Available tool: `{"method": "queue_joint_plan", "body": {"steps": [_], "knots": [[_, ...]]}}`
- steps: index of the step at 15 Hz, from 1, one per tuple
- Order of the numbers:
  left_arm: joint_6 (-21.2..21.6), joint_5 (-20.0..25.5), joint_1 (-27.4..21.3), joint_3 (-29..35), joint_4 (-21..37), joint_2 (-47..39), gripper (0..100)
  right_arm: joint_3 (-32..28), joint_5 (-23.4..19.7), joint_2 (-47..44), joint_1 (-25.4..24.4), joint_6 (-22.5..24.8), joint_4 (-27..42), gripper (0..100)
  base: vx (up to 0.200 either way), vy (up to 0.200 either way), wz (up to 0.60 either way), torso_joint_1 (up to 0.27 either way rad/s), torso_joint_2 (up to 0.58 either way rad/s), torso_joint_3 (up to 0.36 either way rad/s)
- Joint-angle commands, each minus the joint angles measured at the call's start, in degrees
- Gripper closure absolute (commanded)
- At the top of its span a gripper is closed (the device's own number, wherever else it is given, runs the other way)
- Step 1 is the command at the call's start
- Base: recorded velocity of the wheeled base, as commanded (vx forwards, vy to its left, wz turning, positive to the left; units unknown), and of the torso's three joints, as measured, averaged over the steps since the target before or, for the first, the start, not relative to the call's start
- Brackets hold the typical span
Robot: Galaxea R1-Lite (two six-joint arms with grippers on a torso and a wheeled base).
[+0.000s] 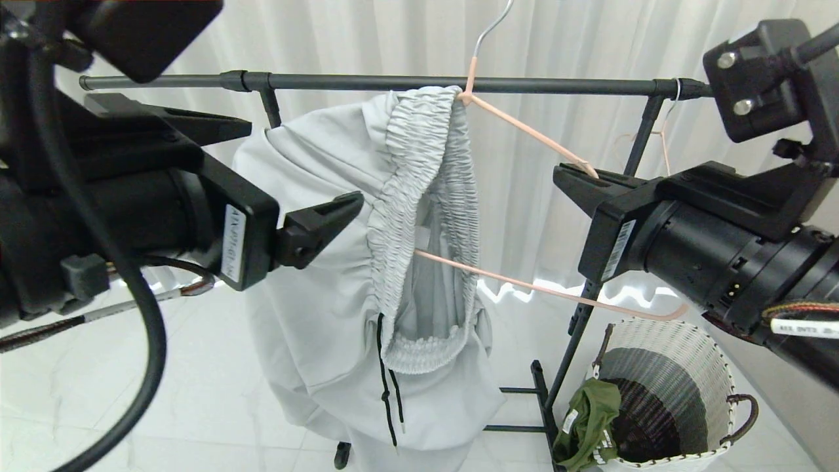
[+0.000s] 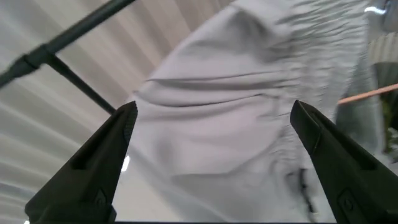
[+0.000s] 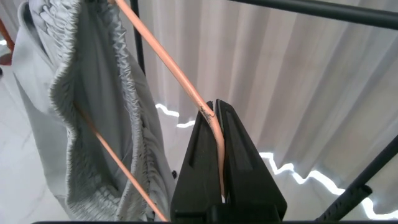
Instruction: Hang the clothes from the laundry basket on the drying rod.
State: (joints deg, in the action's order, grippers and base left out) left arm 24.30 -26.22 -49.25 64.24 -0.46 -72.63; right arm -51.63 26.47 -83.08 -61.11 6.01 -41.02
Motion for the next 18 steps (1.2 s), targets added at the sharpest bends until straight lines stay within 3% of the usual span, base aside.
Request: {"method": "queue_joint_plan", "body": {"steps": [1,4,7,10,13,18], "knots": [[4.0,3.8,6.1,-0.7,-0.1,2.7,0,1.1,-0.1,1.3,0.0,0.9,0.0,100,0.000,0.000,0.00,0.000,0.00,0.000],[12.5,10.9,10.8,-1.1,-2.3,1.7,0,1.3,-0.3,1.7,-0.1,3.1,0.0,100,0.000,0.000,0.00,0.000,0.00,0.000],[13.1,13.1,10.8,-0.6,-3.8,-1.7,0,1.3,-0.3,1.4,-0.4,4.4,0.0,100,0.000,0.000,0.00,0.000,0.00,0.000],[13.4,13.1,10.8,-1.1,-9.7,-5.8,0,1.3,-0.4,1.5,-1.5,5.7,0.0,100,0.000,0.000,0.00,0.000,0.00,0.000],[15.0,13.0,11.2,-1.1,-10.0,-7.1,0,1.4,-0.5,1.6,-2.0,7.3,0.0,100,0.000,0.000,0.00,0.000,0.00,0.000],[15.7,13.1,12.2,-1.1,-10.0,-7.3,0,2.2,-4.5,2.8,-2.1,11.2,0.0,100,0.000,0.000,0.00,0.000,0.00,0.000]]}}
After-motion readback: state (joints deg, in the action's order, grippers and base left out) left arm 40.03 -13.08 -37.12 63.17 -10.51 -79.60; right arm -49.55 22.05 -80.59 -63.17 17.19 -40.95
